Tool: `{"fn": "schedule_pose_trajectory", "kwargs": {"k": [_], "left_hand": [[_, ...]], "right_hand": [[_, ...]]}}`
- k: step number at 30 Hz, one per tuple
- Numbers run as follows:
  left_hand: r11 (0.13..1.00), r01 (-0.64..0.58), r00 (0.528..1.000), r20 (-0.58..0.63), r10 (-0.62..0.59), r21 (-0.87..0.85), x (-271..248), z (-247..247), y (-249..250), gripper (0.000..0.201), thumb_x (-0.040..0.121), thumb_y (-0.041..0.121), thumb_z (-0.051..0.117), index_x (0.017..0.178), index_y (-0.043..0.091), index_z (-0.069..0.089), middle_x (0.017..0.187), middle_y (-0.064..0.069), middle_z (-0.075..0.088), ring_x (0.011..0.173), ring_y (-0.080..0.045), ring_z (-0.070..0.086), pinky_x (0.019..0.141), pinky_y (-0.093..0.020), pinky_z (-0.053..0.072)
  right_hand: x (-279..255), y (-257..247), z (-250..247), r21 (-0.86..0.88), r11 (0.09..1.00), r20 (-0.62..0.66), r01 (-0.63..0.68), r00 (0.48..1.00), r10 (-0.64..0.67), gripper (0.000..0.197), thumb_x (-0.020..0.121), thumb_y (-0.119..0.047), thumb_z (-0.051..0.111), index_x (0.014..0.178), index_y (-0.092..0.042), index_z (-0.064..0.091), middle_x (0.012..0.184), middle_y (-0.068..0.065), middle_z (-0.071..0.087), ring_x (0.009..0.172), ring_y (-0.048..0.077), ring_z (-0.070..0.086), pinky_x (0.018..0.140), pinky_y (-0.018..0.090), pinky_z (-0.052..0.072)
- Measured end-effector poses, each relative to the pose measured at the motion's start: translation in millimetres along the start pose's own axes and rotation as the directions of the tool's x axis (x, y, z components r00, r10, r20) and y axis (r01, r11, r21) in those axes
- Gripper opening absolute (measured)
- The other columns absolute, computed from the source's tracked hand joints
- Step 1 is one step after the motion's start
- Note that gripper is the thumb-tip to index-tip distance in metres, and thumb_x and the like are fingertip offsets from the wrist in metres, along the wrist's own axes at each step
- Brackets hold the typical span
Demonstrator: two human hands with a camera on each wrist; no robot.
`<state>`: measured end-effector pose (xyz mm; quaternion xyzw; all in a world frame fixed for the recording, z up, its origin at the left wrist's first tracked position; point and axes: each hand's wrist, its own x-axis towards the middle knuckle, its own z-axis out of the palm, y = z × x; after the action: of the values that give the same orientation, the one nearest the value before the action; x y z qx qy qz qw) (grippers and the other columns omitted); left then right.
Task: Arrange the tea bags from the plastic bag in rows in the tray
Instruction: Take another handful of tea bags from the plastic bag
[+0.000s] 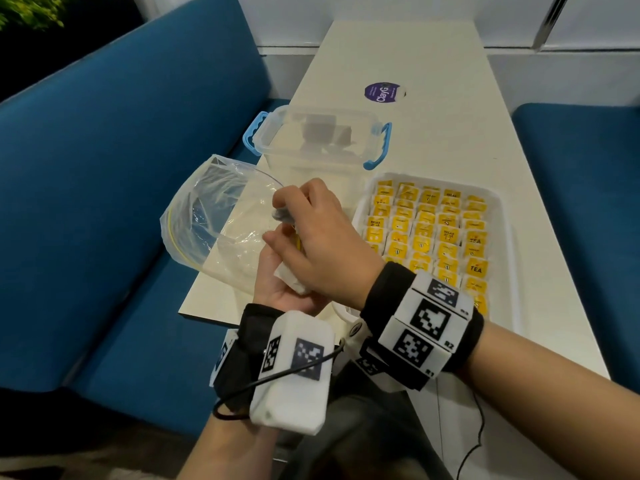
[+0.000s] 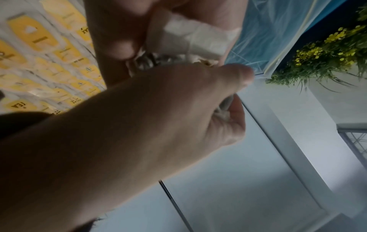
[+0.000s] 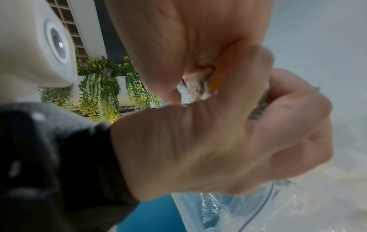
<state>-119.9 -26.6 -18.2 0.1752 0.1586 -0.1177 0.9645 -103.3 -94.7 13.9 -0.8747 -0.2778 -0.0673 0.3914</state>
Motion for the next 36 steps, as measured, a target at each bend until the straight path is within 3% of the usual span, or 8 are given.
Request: {"fn": "schedule_pose_trajectory", "kwargs": {"k": [3,7,12,19,23,28,32,36], "left_hand": [[1.000,0.014,1.000,0.010,-0.014,0.005,0.6,4.8,-0.5,0.030,0.077,0.034,0.052,0.099,0.016,0.059,0.082,-0.007,0.068,0.077,-0.018,0.068,0.067,-0.031,0.057],[0.994,0.101,0.995,-0.028,-0.100,0.043,0.4,9.1,5.7,0.042,0.081,0.043,0.058,0.118,0.022,0.056,0.101,-0.003,0.067,0.098,-0.017,0.065,0.085,-0.032,0.052],[0.996,0.055,0.998,0.014,-0.054,-0.066,-0.2,11.2,0.5,0.037,0.087,0.049,0.054,0.112,0.022,0.059,0.112,0.003,0.060,0.122,-0.010,0.052,0.105,-0.029,0.036],[0.991,0.101,0.991,0.094,-0.092,-0.089,-1.2,10.8,0.7,0.038,0.079,0.052,0.057,0.078,0.016,0.068,0.087,0.004,0.063,0.103,-0.009,0.057,0.101,-0.025,0.039],[0.992,0.104,0.993,0.062,-0.100,-0.065,1.1,7.6,3.2,0.027,0.080,0.043,0.059,0.086,0.018,0.065,0.086,0.004,0.064,0.096,-0.010,0.061,0.094,-0.026,0.044],[0.999,0.047,0.999,-0.002,-0.047,0.000,5.9,3.4,4.7,0.026,0.088,0.035,0.051,0.082,0.014,0.066,0.080,0.002,0.063,0.083,-0.011,0.062,0.084,-0.022,0.045],[0.999,0.042,0.999,0.021,-0.041,-0.002,6.5,2.1,5.2,0.038,0.086,0.033,0.049,0.066,0.010,0.072,0.072,0.000,0.066,0.070,-0.013,0.068,0.073,-0.025,0.053],[0.998,0.053,0.997,0.048,-0.054,0.031,7.1,4.5,7.0,0.036,0.077,0.032,0.052,0.062,0.007,0.072,0.070,-0.002,0.068,0.065,-0.015,0.069,0.066,-0.026,0.055]], "right_hand": [[-1.6,0.3,-0.5,0.026,1.000,-0.097,0.010,0.995,-0.007,0.033,0.092,-0.030,0.043,0.110,-0.004,0.053,0.106,0.015,0.045,0.092,0.030,0.051,0.082,0.046,0.046],[0.9,3.5,-2.4,0.092,0.996,-0.155,0.005,0.988,0.009,0.029,0.089,-0.015,0.039,0.111,0.000,0.052,0.109,0.017,0.046,0.091,0.031,0.054,0.081,0.048,0.047],[1.3,6.4,-3.9,0.035,0.998,-0.116,-0.045,0.992,0.048,0.025,0.093,-0.015,0.045,0.114,-0.003,0.051,0.101,0.013,0.056,0.090,0.028,0.053,0.082,0.043,0.044],[-5.7,6.3,-0.4,-0.170,0.984,-0.086,-0.056,0.995,0.041,0.035,0.090,-0.031,0.030,0.099,-0.012,0.057,0.088,0.003,0.059,0.079,0.021,0.047,0.069,0.031,0.028],[-6.0,6.1,0.4,-0.190,0.980,-0.058,-0.059,0.997,0.048,0.031,0.089,-0.029,0.030,0.094,-0.011,0.056,0.080,-0.001,0.053,0.074,0.016,0.039,0.070,0.029,0.024],[-8.3,1.5,-3.0,-0.103,0.991,-0.055,-0.084,0.995,0.078,0.025,0.095,-0.024,0.042,0.113,-0.008,0.047,0.082,-0.002,0.048,0.078,0.018,0.045,0.075,0.030,0.029],[-10.2,5.7,-2.4,-0.022,0.997,-0.046,-0.073,0.996,0.072,0.031,0.094,-0.025,0.040,0.115,-0.006,0.051,0.101,0.006,0.057,0.095,0.021,0.047,0.081,0.028,0.029],[-13.0,12.0,-3.0,0.115,0.990,-0.011,-0.086,0.996,0.088,0.049,0.087,-0.032,0.032,0.126,-0.006,0.047,0.123,0.007,0.050,0.113,0.017,0.040,0.089,0.017,0.025]]}}
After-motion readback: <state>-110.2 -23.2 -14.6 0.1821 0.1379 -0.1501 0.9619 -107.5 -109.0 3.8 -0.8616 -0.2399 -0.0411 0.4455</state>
